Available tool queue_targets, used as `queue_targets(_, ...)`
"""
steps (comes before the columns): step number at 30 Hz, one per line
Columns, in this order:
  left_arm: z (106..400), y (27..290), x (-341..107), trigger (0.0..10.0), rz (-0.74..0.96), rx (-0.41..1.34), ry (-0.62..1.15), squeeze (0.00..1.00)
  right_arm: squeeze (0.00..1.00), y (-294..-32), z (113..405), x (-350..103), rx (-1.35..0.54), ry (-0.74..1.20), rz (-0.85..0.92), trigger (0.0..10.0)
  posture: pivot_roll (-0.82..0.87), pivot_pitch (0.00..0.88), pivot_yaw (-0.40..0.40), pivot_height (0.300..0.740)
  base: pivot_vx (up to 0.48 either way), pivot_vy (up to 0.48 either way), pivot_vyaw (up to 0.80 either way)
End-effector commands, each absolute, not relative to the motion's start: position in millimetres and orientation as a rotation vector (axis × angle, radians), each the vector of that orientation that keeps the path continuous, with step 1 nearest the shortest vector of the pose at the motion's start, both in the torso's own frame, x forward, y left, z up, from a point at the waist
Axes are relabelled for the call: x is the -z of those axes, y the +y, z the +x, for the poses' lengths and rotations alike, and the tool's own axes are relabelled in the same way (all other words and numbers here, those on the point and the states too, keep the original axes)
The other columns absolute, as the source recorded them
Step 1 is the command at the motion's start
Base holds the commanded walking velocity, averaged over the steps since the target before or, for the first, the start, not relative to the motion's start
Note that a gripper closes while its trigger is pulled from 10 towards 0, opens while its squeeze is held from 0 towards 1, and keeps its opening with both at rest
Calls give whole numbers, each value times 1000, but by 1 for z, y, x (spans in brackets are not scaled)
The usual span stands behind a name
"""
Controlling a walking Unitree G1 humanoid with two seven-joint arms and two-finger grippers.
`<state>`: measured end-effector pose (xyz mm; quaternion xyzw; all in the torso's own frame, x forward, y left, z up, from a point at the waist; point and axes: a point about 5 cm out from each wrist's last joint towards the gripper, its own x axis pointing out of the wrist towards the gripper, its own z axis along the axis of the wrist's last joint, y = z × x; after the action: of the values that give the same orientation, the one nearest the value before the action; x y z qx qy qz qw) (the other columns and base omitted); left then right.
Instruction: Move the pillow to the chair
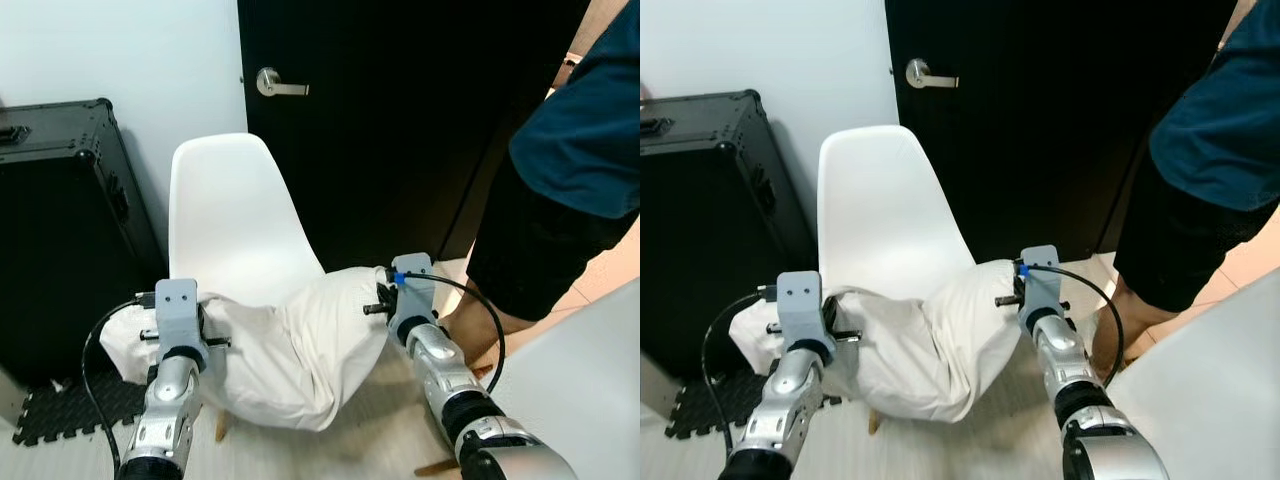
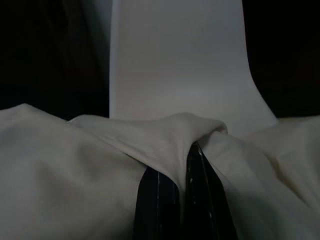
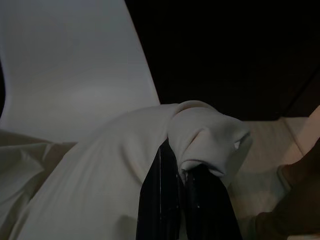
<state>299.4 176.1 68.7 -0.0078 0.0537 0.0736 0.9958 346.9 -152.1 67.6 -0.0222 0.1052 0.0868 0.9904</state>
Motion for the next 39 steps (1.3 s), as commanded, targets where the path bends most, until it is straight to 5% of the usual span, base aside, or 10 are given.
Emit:
queue_targets(1, 304, 173, -83, 10000, -12, -127, 32, 0, 0, -145, 351, -75, -202, 181, -46, 10000, 74, 29, -16, 740, 368, 0, 0)
queue_targets(28, 308, 167, -82, 10000, 42, -34, 50, 0, 0, -154, 355, -84, -128, 120, -10, 10000, 79, 29, 0, 740, 268, 0, 0)
queue_targets(39, 365, 179, -145, 10000, 235, -10, -114, 0, 0, -163, 381, -127, -95, 16, 85, 10000, 78, 47, -3, 740, 0, 0, 0)
